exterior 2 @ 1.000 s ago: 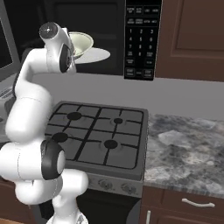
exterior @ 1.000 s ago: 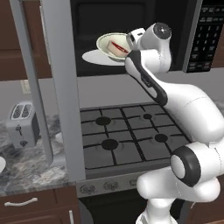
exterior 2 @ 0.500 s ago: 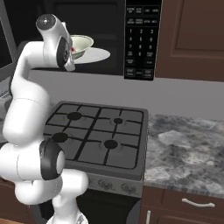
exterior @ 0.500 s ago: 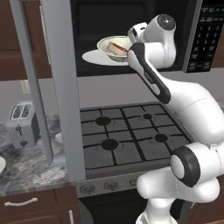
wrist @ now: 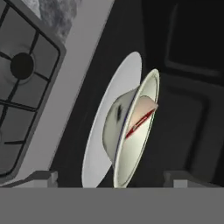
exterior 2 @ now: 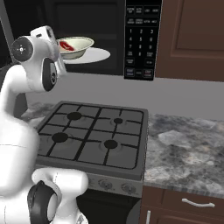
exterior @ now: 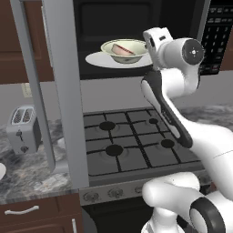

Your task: Remove the apple from the bowl and place it on the small plate. Then place the bowl with only the steak in the microwave, close the door, and press the start button to microwave the steak.

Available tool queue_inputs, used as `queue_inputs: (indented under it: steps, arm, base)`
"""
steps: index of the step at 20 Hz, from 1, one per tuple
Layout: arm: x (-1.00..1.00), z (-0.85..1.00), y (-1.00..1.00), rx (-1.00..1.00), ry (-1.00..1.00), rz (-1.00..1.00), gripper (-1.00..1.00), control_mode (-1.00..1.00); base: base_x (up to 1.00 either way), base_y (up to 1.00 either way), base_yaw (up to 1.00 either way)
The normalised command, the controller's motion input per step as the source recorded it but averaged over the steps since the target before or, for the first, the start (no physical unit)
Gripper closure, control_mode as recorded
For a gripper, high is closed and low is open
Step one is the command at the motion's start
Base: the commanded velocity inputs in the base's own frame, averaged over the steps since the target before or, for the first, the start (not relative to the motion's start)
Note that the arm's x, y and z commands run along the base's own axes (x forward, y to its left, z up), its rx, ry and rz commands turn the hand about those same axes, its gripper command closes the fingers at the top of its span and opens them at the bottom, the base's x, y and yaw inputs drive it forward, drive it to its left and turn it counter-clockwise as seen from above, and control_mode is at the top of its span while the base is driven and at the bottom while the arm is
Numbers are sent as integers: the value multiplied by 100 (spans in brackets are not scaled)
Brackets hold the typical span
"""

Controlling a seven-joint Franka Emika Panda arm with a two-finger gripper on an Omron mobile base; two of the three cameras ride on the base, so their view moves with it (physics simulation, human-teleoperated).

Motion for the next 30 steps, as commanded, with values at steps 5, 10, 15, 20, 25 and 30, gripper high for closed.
queue_inputs:
  steps: [5,10,15,20,25,30]
  arm:
    - [-100,-10,0,-5,-45,0,-100,-100]
    - [-98,-54,0,-11,-23,0,-100,-100]
    - [-17,-67,6,-32,1,0,-100,-100]
    - [-23,-61,38,-39,1,-4,-100,-100]
    - [-30,-40,50,-32,0,-11,-100,-100]
    - [-8,-47,7,-18,-3,-11,-100,-100]
  base:
    - [0,0,0]
    - [0,0,0]
    - [0,0,0]
    - [0,0,0]
    - [0,0,0]
    - [0,0,0]
